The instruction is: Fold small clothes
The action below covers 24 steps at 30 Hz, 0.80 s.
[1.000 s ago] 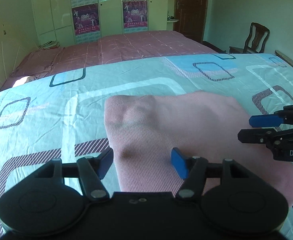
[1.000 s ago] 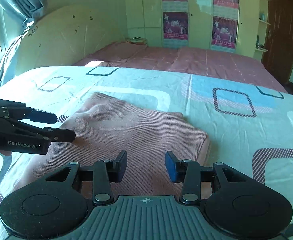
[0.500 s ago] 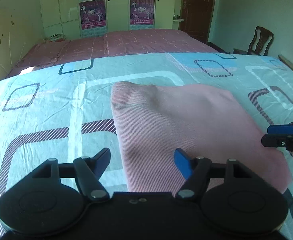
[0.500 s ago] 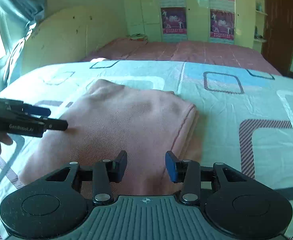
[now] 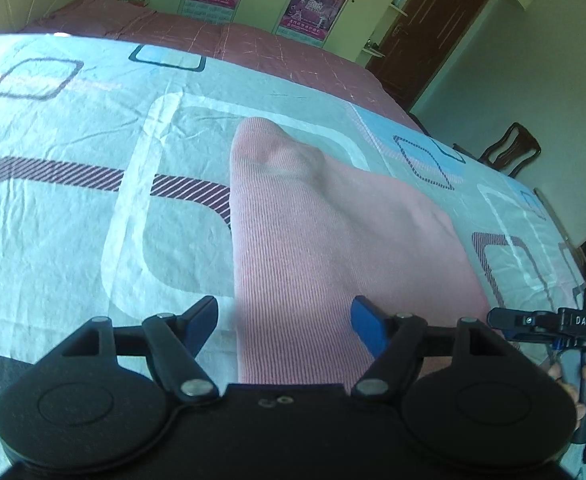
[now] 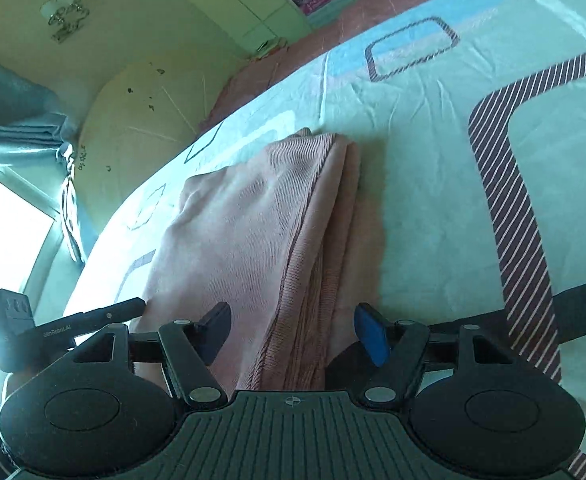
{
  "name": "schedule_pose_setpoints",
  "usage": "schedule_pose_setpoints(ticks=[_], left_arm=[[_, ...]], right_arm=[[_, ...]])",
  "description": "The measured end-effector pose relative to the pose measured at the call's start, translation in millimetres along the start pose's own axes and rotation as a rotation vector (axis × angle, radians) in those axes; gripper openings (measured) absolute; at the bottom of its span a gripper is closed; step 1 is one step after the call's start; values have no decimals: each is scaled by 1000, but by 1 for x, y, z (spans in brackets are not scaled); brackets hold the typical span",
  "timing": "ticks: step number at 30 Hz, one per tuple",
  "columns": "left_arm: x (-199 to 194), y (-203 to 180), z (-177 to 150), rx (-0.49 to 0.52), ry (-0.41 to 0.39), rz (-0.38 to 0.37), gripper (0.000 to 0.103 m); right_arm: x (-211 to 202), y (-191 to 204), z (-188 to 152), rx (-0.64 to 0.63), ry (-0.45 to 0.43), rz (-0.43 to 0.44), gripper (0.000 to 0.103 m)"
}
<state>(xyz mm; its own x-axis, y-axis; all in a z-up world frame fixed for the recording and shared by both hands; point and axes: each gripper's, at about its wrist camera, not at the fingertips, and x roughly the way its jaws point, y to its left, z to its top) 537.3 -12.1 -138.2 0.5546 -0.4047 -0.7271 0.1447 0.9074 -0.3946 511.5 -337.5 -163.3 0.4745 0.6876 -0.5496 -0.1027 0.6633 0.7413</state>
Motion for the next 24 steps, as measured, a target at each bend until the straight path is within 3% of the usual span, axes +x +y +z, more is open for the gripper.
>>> schedule_pose_setpoints(ticks=[5, 8, 9, 12, 13, 17, 24], left_arm=[[14, 31, 1, -189, 58, -135, 72], [23, 34, 6, -212, 64, -171, 70], [27, 30, 9, -198, 69, -168, 70], [39, 4, 19, -76, 100, -107, 66], [41, -6, 22, -19, 105, -75, 50], [30, -39, 26, 131, 61, 9, 28], [-18, -42, 24, 267, -8, 11, 26]], right_arm=[[8, -14, 9, 67, 22, 89, 68], [18, -16, 17, 79, 27, 112, 68], [22, -12, 19, 66, 25, 99, 65], [37, 9, 24, -47, 42, -23, 32], [40, 17, 24, -85, 46, -54, 25], [38, 53, 15, -252, 26, -171, 20], [31, 121, 5, -388, -42, -204, 19]])
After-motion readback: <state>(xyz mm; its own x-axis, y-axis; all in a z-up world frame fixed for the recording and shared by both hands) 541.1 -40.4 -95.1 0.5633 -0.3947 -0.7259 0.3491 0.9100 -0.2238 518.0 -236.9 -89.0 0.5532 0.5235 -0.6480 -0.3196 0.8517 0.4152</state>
